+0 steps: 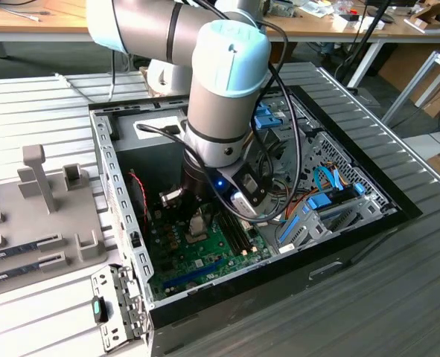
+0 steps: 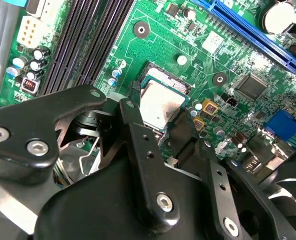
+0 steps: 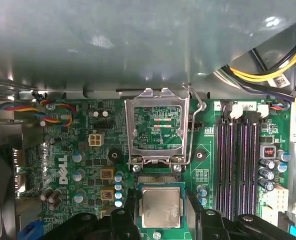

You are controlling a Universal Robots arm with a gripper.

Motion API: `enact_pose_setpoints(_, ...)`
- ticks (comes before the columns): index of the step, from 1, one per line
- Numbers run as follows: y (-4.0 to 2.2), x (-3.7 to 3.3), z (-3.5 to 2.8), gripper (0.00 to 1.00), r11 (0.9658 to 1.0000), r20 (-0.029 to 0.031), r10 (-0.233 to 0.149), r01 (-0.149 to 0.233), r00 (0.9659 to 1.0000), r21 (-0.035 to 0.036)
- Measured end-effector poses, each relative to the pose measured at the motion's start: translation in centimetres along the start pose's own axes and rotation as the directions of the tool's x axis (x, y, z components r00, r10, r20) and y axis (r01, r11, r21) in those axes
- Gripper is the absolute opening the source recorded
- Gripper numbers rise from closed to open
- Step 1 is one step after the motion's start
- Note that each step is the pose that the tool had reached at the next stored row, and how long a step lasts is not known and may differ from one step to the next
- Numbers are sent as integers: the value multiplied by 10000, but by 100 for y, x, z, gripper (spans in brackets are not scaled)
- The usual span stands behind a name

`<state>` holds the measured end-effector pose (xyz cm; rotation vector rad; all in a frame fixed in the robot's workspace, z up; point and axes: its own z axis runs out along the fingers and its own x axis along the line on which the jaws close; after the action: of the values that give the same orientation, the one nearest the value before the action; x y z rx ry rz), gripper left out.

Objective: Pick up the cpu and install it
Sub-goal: 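Place the cpu into insertion slot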

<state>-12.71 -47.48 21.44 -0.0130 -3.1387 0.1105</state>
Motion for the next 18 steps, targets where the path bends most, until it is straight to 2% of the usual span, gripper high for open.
enact_pose_setpoints(18, -19, 2, 101, 47, 10000, 0, -5, 5, 10000, 55)
